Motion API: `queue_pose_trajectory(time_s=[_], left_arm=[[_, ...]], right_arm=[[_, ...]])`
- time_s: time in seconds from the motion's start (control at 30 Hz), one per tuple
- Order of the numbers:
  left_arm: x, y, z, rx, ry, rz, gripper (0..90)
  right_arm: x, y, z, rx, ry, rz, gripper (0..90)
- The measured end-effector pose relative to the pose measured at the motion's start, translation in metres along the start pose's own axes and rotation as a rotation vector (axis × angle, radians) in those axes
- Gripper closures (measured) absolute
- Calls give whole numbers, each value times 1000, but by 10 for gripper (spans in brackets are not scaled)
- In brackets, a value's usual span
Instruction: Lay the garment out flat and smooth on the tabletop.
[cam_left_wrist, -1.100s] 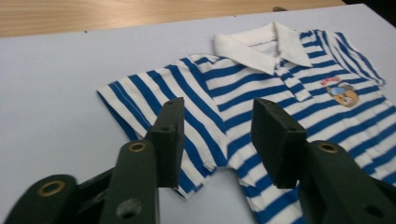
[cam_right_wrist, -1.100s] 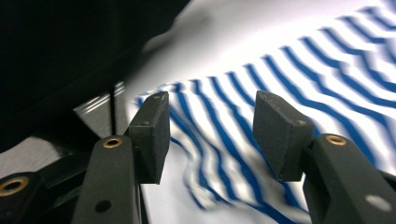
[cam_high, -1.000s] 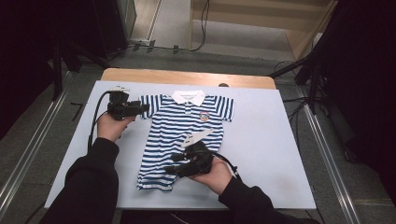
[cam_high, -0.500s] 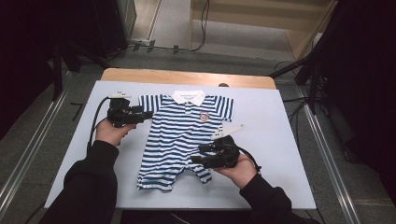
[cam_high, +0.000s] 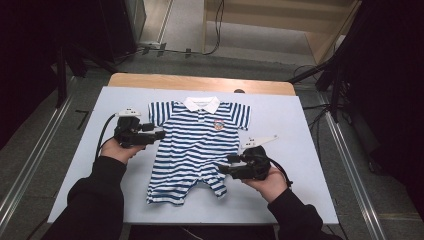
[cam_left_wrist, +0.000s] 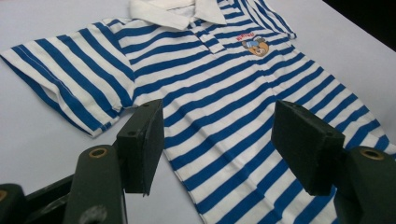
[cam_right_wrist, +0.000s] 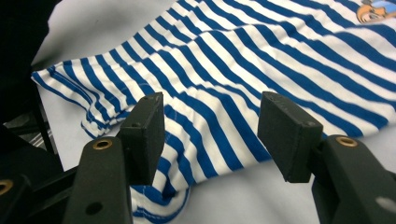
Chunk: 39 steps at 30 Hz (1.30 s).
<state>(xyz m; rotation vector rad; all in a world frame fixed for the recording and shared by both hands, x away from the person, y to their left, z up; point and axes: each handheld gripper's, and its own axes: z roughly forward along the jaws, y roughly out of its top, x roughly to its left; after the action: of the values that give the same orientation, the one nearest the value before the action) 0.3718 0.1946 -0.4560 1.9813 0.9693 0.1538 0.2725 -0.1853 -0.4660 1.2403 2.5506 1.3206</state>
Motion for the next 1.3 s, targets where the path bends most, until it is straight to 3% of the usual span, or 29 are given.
queue_pose_trajectory(time_s=[0.2,0.63,0.97,1.17,1.23,1.3], left_arm=[[-8,-8,-3,13,-7,26,338],[-18,-21,-10,22,-18,25,323],[-22,-32,-20,32,-34,19,323],[-21,-36,-23,31,-27,12,324],[-20,-37,-24,28,-25,10,324],[-19,-37,-25,28,-24,5,324]], right_arm=[[0,-10,-1,21,-11,10,399],[-2,-24,5,45,-23,28,394],[3,-30,23,69,-39,31,355],[7,-30,42,119,-59,1,332],[9,-30,44,109,-71,-27,365],[11,-30,46,102,-68,-37,465]])
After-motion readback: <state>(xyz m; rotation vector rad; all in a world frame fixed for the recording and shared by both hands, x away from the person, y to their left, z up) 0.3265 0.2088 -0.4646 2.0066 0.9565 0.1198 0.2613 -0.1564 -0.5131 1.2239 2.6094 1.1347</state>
